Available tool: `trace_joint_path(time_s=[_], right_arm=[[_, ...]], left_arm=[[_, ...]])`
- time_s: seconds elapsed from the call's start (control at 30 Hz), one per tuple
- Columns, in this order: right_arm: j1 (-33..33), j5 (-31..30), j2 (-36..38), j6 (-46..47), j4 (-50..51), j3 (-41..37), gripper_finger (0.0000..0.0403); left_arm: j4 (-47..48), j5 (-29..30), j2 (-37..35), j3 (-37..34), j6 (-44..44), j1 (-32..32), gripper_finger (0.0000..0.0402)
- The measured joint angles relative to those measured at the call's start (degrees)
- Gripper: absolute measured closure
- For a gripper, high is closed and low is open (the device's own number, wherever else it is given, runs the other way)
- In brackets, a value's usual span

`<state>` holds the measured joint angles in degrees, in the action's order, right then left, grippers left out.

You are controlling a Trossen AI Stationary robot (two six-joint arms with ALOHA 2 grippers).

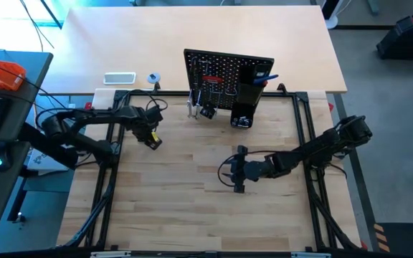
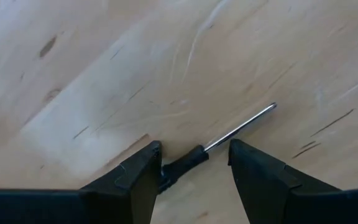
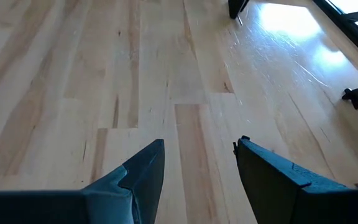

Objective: Hang tools onto peg board
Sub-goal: Put the screwdriver into the bottom black bin on the peg board

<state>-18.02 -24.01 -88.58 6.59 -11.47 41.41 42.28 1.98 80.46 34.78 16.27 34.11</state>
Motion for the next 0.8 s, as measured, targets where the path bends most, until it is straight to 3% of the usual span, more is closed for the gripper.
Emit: trace_joint_path(time_s=[0.2, 0.47, 0.8], right_arm=[[-0.04, -0.33, -1.08, 0.88, -0.24, -0.04, 0.0208], [-0.04, -0.22, -2.31, 0.91, -0.92, -0.07, 0.0208], [-0.69, 0.02, -2.31, 0.93, -0.63, -0.07, 0.0208]], left_arm=[[0.09, -0.74, 3.87, 0.70, -2.53, -0.03, 0.0239], [-0.49, -3.29, 3.74, 1.58, -5.00, -1.12, 0.0384], [-4.05, -5.32, 4.24, 4.92, -5.34, -6.22, 0.0396]])
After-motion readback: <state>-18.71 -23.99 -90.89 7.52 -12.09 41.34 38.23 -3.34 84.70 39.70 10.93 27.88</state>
